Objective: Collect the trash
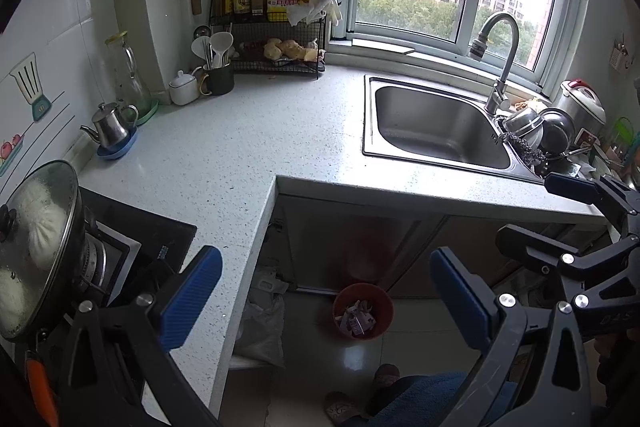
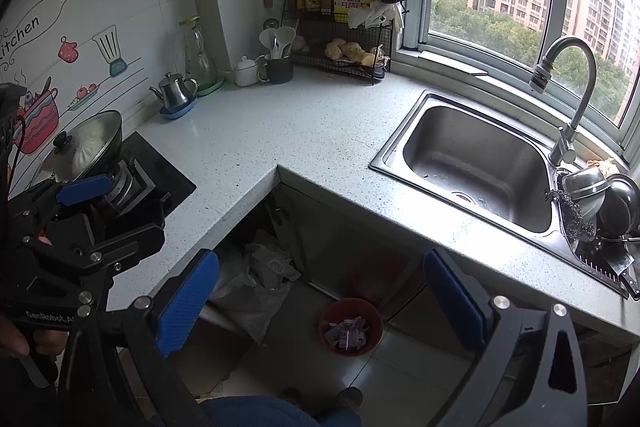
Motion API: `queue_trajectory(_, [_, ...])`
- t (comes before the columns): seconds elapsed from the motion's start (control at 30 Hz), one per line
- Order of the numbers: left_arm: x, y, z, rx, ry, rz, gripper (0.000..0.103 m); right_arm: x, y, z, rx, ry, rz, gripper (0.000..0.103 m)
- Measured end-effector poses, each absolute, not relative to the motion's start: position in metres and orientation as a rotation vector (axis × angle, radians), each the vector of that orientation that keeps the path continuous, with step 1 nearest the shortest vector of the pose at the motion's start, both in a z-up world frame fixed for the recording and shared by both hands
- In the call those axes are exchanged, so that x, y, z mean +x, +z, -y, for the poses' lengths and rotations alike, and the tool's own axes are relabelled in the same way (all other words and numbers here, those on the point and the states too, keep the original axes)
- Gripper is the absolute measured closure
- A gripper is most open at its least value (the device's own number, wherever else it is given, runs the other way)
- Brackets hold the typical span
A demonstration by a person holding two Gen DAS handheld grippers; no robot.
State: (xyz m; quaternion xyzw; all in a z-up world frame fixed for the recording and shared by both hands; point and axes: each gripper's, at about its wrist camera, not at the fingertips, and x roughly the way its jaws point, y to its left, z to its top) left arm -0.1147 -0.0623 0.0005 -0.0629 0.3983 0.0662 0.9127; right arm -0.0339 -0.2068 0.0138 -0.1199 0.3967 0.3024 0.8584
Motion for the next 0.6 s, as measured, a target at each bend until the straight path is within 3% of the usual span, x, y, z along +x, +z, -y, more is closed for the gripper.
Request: queue_trajectory(0.6, [-0.1173,0.0007,0.0709,-0.101,0.146,-0.821,0.000,-0.0383,0.0127,0.2064,-0.240,0.632,-0.844,0.001])
